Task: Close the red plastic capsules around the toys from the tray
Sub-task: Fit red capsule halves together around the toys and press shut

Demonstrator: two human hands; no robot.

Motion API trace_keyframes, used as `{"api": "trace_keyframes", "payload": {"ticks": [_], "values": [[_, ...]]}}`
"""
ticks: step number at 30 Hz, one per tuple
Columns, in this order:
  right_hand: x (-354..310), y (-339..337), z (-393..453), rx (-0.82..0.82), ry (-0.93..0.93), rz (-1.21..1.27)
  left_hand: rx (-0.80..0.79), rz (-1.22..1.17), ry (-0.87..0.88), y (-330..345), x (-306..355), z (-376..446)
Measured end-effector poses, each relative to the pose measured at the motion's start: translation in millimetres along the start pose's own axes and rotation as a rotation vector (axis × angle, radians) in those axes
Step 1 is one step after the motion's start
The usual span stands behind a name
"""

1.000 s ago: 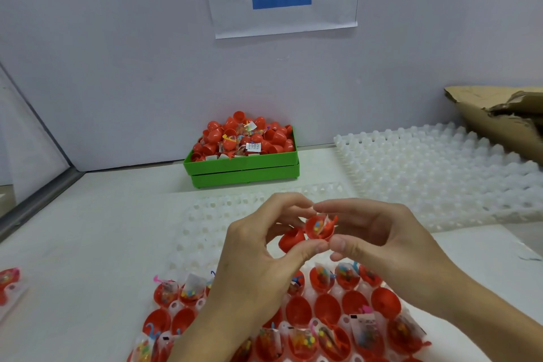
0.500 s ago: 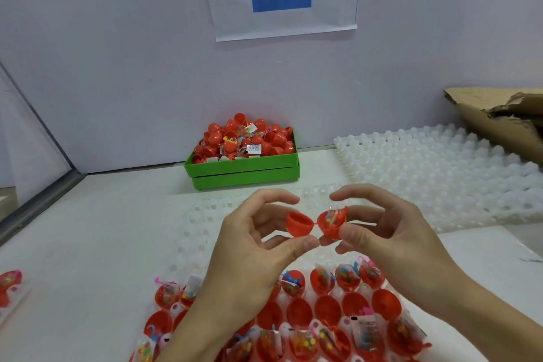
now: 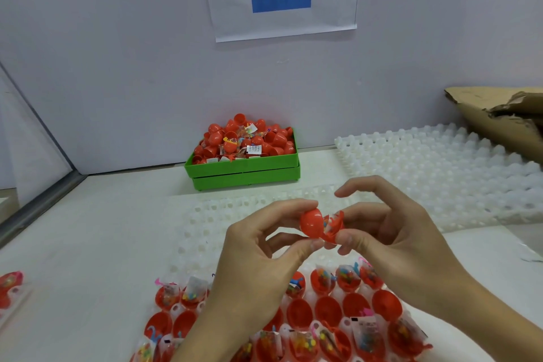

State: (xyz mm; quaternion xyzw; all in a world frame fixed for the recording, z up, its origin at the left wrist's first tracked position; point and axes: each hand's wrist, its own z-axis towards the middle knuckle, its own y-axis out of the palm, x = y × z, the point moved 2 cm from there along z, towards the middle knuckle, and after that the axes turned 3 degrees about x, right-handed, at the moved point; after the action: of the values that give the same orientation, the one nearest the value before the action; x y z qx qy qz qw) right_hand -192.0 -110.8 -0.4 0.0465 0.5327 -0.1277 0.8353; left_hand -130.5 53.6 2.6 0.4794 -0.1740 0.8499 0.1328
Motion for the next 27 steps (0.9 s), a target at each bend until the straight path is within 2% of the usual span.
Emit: {"api": "trace_keyframes", "payload": {"ticks": [7, 18, 27], "values": [[0, 2, -1, 0.061, -0.094, -0.008, 0.024, 0.014, 0.01, 1, 2, -1], [8, 4, -2, 0.026, -0.104, -0.127, 0.005, -0.029, -0.088, 3, -2, 1], [10, 2, 0, -0.038, -0.11, -0.173, -0.029, -0.164, -0.161, 3, -9, 2]]}}
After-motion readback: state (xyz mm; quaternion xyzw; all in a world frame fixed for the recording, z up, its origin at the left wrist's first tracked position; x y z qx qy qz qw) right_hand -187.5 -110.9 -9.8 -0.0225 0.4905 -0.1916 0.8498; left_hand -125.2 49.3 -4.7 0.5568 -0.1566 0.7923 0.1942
